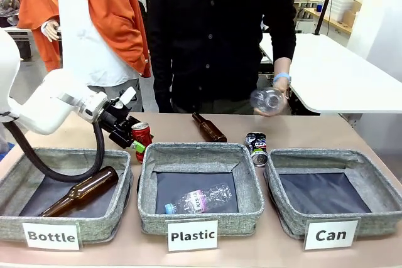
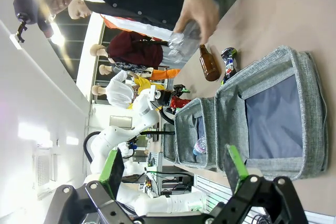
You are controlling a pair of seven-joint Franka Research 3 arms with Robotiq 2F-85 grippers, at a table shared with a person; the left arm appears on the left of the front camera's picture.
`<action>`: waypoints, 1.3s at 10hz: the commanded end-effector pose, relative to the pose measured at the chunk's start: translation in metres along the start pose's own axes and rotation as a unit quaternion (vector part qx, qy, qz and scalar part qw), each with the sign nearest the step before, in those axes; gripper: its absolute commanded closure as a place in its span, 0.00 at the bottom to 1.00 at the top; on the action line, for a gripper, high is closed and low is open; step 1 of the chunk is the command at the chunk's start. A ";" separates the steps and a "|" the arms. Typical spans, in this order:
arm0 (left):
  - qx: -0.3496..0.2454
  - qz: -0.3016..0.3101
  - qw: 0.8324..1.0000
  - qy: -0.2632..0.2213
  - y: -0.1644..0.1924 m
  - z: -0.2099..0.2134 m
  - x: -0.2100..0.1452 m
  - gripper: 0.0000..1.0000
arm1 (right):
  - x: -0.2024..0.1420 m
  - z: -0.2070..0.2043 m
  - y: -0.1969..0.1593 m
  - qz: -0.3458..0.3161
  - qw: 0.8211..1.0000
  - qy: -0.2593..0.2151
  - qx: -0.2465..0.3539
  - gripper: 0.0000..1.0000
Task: Sort the can waste into the basket.
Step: Pick up the can waste from the table and place it in the right Fabric basket.
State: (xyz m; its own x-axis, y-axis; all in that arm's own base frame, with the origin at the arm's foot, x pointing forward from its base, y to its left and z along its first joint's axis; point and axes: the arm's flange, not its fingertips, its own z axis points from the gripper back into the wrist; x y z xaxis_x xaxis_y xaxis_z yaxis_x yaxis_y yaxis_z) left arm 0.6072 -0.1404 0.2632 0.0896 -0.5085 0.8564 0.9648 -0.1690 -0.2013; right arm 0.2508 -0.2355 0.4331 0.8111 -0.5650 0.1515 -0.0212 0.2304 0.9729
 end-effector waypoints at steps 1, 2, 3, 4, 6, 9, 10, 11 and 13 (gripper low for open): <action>-0.003 -0.011 1.000 -0.029 0.005 0.002 0.002 0.00 | 0.003 0.000 0.001 0.013 1.000 -0.008 0.014 0.00; -0.006 -0.013 0.999 -0.034 0.005 0.001 0.002 0.00 | 0.003 0.000 0.001 0.013 1.000 -0.008 0.014 0.00; -0.011 -0.017 0.999 -0.026 0.005 0.001 0.003 0.60 | 0.003 0.000 0.001 0.013 1.000 -0.008 0.014 0.00; -0.015 -0.027 0.999 -0.031 0.004 0.001 0.004 0.60 | 0.003 0.000 0.001 0.013 1.000 -0.008 0.014 0.00; -0.014 -0.034 0.999 -0.034 0.003 0.001 0.004 0.65 | 0.003 0.000 0.001 0.013 1.000 -0.008 0.014 0.00; 0.006 -0.040 0.999 -0.032 -0.009 0.022 0.011 1.00 | 0.003 0.000 0.001 0.013 1.000 -0.008 0.014 0.00; 0.018 -0.044 0.999 -0.017 -0.021 0.041 0.015 1.00 | 0.003 0.000 0.001 0.013 1.000 -0.008 0.014 0.00; 0.036 -0.054 0.998 -0.005 -0.038 0.068 0.021 1.00 | 0.003 0.000 0.001 0.013 1.000 -0.008 0.014 0.00; 0.057 -0.057 0.996 0.026 -0.090 0.139 0.039 1.00 | 0.003 0.000 0.001 0.013 1.000 -0.008 0.014 0.00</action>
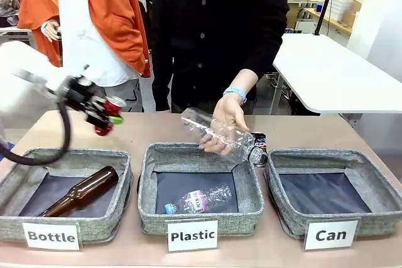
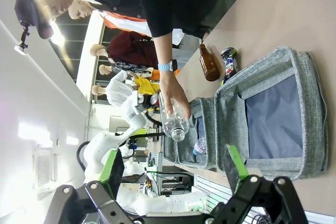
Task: Sort the can waste into the basket.
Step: Pick up the can waste from the table and place it in the right Fabric basket.
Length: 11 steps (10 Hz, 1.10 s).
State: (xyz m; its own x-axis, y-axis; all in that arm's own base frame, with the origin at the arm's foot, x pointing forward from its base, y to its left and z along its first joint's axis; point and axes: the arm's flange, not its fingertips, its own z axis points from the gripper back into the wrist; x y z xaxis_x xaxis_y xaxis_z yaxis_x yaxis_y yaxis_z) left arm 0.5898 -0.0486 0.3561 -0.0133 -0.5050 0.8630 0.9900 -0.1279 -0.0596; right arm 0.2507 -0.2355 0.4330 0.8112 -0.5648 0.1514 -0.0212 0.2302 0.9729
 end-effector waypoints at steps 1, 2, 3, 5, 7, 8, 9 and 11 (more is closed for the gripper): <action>0.006 -0.011 0.999 0.037 -0.063 0.059 0.022 1.00 | 0.003 0.000 0.001 0.013 1.000 -0.008 0.014 0.00; 0.016 -0.030 0.999 0.030 -0.093 0.084 0.032 1.00 | 0.003 0.000 0.001 0.013 1.000 -0.008 0.014 0.00; 0.013 -0.050 0.998 0.027 -0.125 0.098 0.039 1.00 | 0.003 0.000 0.001 0.013 1.000 -0.008 0.014 0.00; 0.013 -0.062 0.997 0.040 -0.192 0.097 0.039 1.00 | 0.003 0.000 0.001 0.013 1.000 -0.008 0.014 0.00; 0.053 -0.028 0.998 0.015 -0.202 0.092 0.029 1.00 | 0.003 0.000 0.001 0.013 1.000 -0.008 0.014 0.00; 0.007 -0.056 0.998 0.029 -0.192 0.106 0.043 1.00 | 0.003 0.000 0.001 0.013 1.000 -0.008 0.014 0.00; 0.007 -0.056 0.998 0.029 -0.192 0.106 0.043 1.00 | 0.003 0.000 0.001 0.013 1.000 -0.008 0.014 0.00; 0.007 -0.056 0.998 0.029 -0.192 0.106 0.043 1.00 | 0.003 0.000 0.001 0.013 1.000 -0.008 0.014 0.00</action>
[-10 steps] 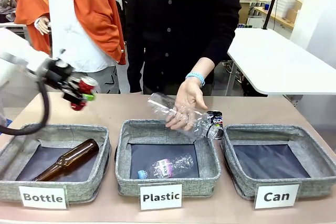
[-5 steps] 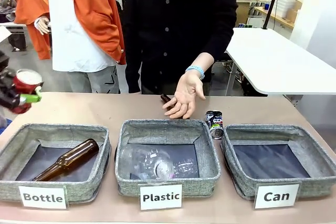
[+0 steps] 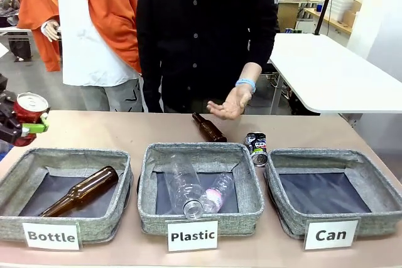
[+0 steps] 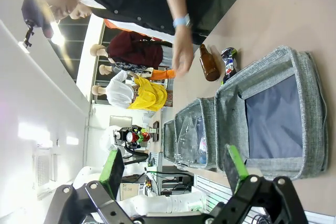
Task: Sort the can waste into the basket.
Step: Pick up the can waste from the table and place it in the right Fabric basket.
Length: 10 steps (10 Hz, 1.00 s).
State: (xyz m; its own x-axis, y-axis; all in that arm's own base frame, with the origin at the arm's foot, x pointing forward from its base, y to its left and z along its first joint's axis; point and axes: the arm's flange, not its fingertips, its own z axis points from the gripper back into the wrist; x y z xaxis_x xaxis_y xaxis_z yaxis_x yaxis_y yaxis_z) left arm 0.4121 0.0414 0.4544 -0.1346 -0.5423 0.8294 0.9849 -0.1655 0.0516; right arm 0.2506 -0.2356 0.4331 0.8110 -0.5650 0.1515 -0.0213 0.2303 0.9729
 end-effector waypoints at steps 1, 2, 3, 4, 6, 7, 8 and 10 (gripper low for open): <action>0.001 0.003 1.000 -0.001 -0.005 -0.002 -0.002 0.95 | 0.003 -0.001 0.001 0.013 1.000 -0.008 0.014 0.00; 0.057 0.033 0.996 -0.062 -0.001 -0.026 0.019 0.95 | 0.003 -0.001 0.001 0.013 1.000 -0.008 0.014 0.00; 0.062 0.067 0.992 -0.082 0.007 -0.063 0.061 0.95 | 0.000 0.000 0.000 0.000 1.000 0.000 0.000 0.00; 0.065 0.086 0.989 -0.101 0.023 -0.105 0.111 0.95 | 0.003 0.025 0.033 0.050 0.998 -0.025 -0.010 0.00; 0.023 0.080 0.994 -0.074 0.052 -0.190 0.189 0.95 | 0.008 0.078 0.070 0.067 0.996 -0.035 -0.049 0.00; 0.015 0.080 0.995 -0.054 0.066 -0.229 0.217 0.95 | 0.011 0.107 0.074 0.069 0.993 -0.036 -0.091 0.00; 0.022 0.076 0.996 -0.040 0.077 -0.272 0.248 0.95 | 0.013 0.137 0.077 0.079 0.990 -0.051 -0.106 0.00; 0.009 0.049 0.999 -0.006 0.097 -0.374 0.313 0.95 | 0.007 0.196 0.074 0.103 0.984 -0.067 -0.128 0.00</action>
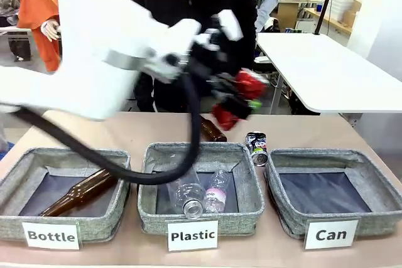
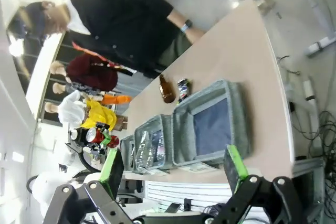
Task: Sort the can waste into the basket.
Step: Pick up the can waste from the table and place it in the right Fabric basket.
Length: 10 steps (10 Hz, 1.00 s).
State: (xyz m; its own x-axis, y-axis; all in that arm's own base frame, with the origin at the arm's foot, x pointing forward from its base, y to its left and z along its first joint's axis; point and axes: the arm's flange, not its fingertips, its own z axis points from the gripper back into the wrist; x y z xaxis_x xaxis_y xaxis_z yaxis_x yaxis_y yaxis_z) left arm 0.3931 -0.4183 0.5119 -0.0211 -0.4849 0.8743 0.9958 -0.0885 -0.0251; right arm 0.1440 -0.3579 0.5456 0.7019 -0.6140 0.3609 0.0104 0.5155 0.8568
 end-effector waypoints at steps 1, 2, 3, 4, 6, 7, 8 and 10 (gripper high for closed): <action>-0.011 -0.018 0.997 0.075 0.041 -0.079 0.031 0.95 | 0.006 0.030 -0.027 0.029 0.999 0.014 -0.001 0.00; -0.021 -0.037 0.994 0.098 0.046 -0.122 0.043 0.95 | 0.002 0.037 -0.037 0.029 1.000 0.010 0.000 0.00; -0.049 -0.048 0.992 0.103 0.049 -0.151 0.052 0.95 | -0.003 0.036 -0.043 0.013 1.000 0.004 0.013 0.00; -0.073 -0.058 0.990 0.101 0.053 -0.181 0.056 0.95 | -0.003 0.031 -0.023 0.009 1.000 -0.007 -0.009 0.00; -0.110 -0.053 0.982 0.143 0.057 -0.219 0.049 0.95 | -0.003 0.031 -0.023 0.009 1.000 -0.007 -0.009 0.00; -0.058 -0.063 0.990 0.110 0.034 -0.191 0.028 0.95 | -0.003 0.031 -0.023 0.009 1.000 -0.007 -0.009 0.00; -0.058 -0.063 0.990 0.110 0.034 -0.191 0.028 0.95 | -0.003 0.031 -0.023 0.009 1.000 -0.007 -0.009 0.00; -0.073 -0.060 0.988 0.123 0.045 -0.209 0.027 0.95 | -0.003 0.031 -0.023 0.009 1.000 -0.007 -0.009 0.00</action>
State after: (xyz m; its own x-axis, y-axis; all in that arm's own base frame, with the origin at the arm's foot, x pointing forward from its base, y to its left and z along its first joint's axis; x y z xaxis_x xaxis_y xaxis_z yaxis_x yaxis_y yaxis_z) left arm 0.4186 -0.6147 0.4378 -0.1772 -0.6558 0.7339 0.9651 -0.2620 -0.0010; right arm 0.1252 -0.3876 0.5324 0.7039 -0.5964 0.3857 -0.0053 0.5385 0.8426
